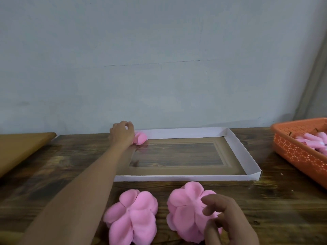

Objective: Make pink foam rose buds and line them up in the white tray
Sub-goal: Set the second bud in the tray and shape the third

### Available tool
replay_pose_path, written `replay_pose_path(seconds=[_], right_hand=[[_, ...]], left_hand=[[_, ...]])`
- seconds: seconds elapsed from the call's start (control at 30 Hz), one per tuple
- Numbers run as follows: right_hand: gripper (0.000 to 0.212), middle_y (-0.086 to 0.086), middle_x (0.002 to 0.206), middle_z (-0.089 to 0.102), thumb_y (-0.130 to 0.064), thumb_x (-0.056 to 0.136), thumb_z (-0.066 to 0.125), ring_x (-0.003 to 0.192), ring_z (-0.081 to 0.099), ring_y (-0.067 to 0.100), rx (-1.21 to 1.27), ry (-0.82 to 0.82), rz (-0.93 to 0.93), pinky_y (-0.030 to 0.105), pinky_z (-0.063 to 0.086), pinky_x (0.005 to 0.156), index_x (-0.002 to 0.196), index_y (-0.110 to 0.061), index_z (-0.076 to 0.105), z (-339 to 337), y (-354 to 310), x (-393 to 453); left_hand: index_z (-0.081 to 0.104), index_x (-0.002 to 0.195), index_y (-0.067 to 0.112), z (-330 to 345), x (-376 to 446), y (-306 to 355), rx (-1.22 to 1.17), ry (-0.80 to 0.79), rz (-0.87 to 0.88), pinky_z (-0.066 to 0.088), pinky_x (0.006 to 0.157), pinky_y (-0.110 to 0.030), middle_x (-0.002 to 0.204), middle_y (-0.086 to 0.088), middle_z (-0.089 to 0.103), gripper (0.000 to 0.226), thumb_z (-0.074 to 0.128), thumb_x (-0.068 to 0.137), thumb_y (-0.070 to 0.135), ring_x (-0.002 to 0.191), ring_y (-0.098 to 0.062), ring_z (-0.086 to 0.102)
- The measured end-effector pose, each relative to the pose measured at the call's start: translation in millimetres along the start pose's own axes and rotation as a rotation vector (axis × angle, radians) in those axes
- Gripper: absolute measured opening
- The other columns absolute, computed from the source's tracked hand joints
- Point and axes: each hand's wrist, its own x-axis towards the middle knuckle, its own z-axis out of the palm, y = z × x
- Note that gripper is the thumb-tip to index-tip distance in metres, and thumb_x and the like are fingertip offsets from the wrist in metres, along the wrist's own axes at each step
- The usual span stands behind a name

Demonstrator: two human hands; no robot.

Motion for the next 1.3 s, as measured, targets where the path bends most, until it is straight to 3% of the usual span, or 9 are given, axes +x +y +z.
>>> replay_pose_path(seconds=[0.07, 0.2, 0.43, 0.53, 0.67, 0.83, 0.97, 1.2, 1.3], right_hand=[[0.07, -0.016, 0.091, 0.064, 0.017, 0.067, 0.059, 0.066, 0.063, 0.005, -0.067, 0.03, -0.047, 0.006, 0.044, 0.053, 0.095, -0.047, 0.059, -2, -2, -5], [0.062, -0.021, 0.099, 0.062, 0.012, 0.076, 0.062, 0.082, 0.065, 0.002, -0.009, -0.013, -0.046, 0.017, 0.051, 0.054, 0.097, -0.046, 0.058, -7, 0, 2], [0.049, -0.021, 0.097, 0.061, 0.008, 0.08, 0.057, 0.084, 0.062, 0.005, 0.075, -0.027, -0.023, 0.011, 0.048, 0.059, 0.098, -0.037, 0.061, -17, -3, 6], [0.047, -0.02, 0.092, 0.064, 0.005, 0.08, 0.055, 0.088, 0.061, 0.001, 0.093, 0.027, -0.058, 0.007, 0.046, 0.063, 0.097, -0.038, 0.06, -21, -5, 10], [0.05, -0.007, 0.086, 0.066, 0.012, 0.081, 0.058, 0.083, 0.063, 0.005, 0.112, 0.084, -0.021, 0.01, 0.047, 0.064, 0.098, -0.035, 0.062, -25, 5, 17], [0.044, -0.006, 0.082, 0.064, 0.007, 0.083, 0.058, 0.073, 0.062, 0.008, 0.126, 0.125, 0.035, 0.015, 0.049, 0.059, 0.096, -0.034, 0.062, -30, 15, 26], [0.041, -0.01, 0.087, 0.065, 0.006, 0.084, 0.059, 0.071, 0.06, 0.0, 0.108, 0.135, 0.073, 0.004, 0.044, 0.059, 0.095, -0.033, 0.062, -31, 19, 32], [0.028, -0.011, 0.086, 0.065, -0.009, 0.086, 0.059, 0.079, 0.062, 0.001, -0.038, 0.022, 0.185, 0.013, 0.042, 0.063, 0.102, -0.032, 0.06, -39, 28, 45], [0.024, -0.012, 0.088, 0.065, -0.011, 0.089, 0.059, 0.078, 0.061, 0.002, -0.08, 0.001, 0.208, 0.013, 0.043, 0.063, 0.106, -0.029, 0.061, -41, 27, 47]], left_hand=[[0.067, 0.116, 0.003, -15, -5, 5, -0.123, 0.008, -0.033, 0.044, 0.093, -0.04, 0.123, -0.022, 0.064, 0.04, 0.036, 0.106, 0.026, 0.117, -0.039, 0.056], [0.066, 0.12, 0.007, -50, -38, 20, -0.231, 0.024, 0.005, 0.036, 0.089, -0.027, 0.129, -0.01, 0.065, 0.033, 0.039, 0.103, 0.014, 0.121, -0.028, 0.057], [0.063, 0.11, 0.03, -84, -155, 49, -0.244, -0.159, 0.276, 0.046, 0.083, -0.016, 0.11, 0.019, 0.062, 0.022, 0.054, 0.099, 0.014, 0.099, 0.005, 0.058], [0.063, 0.107, 0.037, -80, -224, 54, -0.262, -0.237, 0.444, 0.037, 0.088, 0.0, 0.105, 0.029, 0.058, 0.031, 0.055, 0.096, 0.009, 0.105, 0.021, 0.051], [0.062, 0.112, 0.037, -62, -295, 51, -0.202, -0.399, 0.663, 0.037, 0.095, -0.006, 0.119, 0.023, 0.059, 0.027, 0.047, 0.094, 0.022, 0.117, 0.008, 0.052], [0.069, 0.096, 0.02, -45, -320, 50, -0.046, -0.347, 0.87, 0.048, 0.084, -0.026, 0.104, 0.007, 0.064, 0.026, 0.045, 0.087, 0.021, 0.095, -0.011, 0.058], [0.068, 0.103, 0.026, -44, -317, 40, -0.05, -0.286, 0.833, 0.042, 0.087, -0.019, 0.11, 0.011, 0.062, 0.027, 0.05, 0.085, 0.019, 0.099, -0.007, 0.056], [0.06, 0.122, 0.031, -52, -293, 23, -0.007, -0.284, 0.615, 0.025, 0.094, 0.002, 0.127, 0.023, 0.052, 0.026, 0.049, 0.099, 0.024, 0.113, 0.013, 0.039], [0.058, 0.126, 0.034, -49, -289, 21, -0.003, -0.345, 0.627, 0.027, 0.102, -0.002, 0.13, 0.026, 0.053, 0.028, 0.045, 0.101, 0.033, 0.118, 0.012, 0.04]])
